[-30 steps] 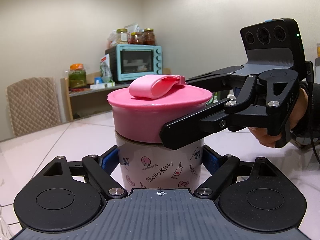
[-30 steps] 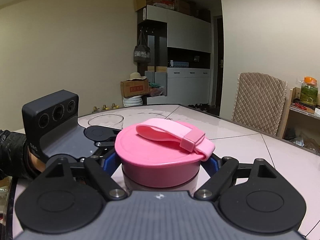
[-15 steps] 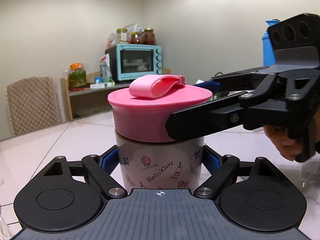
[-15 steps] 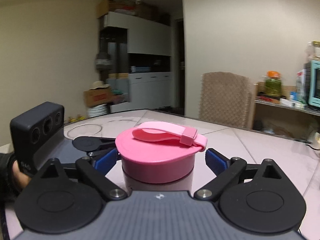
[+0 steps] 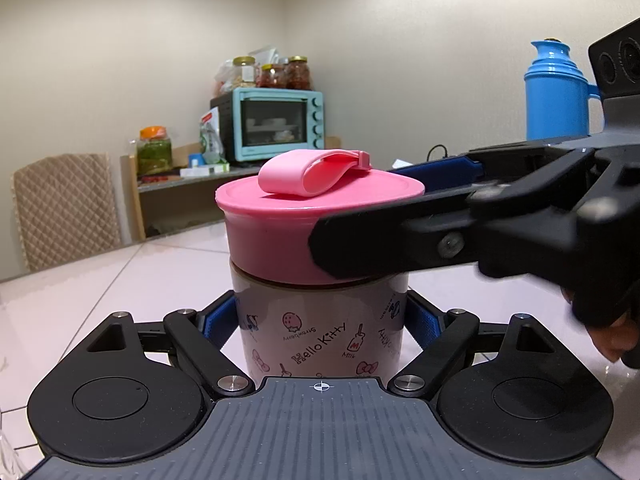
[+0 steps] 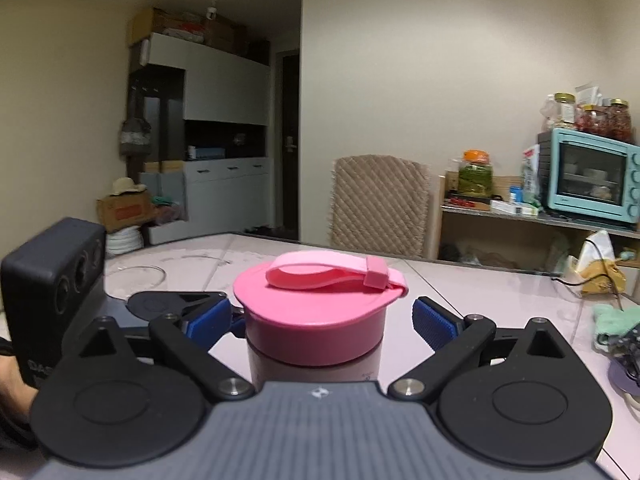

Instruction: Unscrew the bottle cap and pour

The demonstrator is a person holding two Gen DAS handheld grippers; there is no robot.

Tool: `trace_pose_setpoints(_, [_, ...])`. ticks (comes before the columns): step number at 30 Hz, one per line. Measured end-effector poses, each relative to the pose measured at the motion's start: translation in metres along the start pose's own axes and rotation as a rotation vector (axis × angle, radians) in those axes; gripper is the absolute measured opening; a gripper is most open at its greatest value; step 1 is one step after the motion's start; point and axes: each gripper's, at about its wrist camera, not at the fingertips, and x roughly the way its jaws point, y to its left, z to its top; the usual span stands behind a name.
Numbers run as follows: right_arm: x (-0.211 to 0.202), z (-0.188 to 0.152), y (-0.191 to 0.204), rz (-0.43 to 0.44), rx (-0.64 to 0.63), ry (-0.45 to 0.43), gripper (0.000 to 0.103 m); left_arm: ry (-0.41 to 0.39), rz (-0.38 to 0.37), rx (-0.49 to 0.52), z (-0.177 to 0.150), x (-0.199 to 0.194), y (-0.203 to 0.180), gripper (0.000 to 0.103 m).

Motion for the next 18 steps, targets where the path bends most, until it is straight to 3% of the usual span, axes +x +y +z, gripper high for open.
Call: trace_pose_setpoints(18, [0.011,-0.008,0.024,-0.119,0.036,0.000,0.098,-0.001,-0.001,-0.001,0.001,0.000,0.001,0.089])
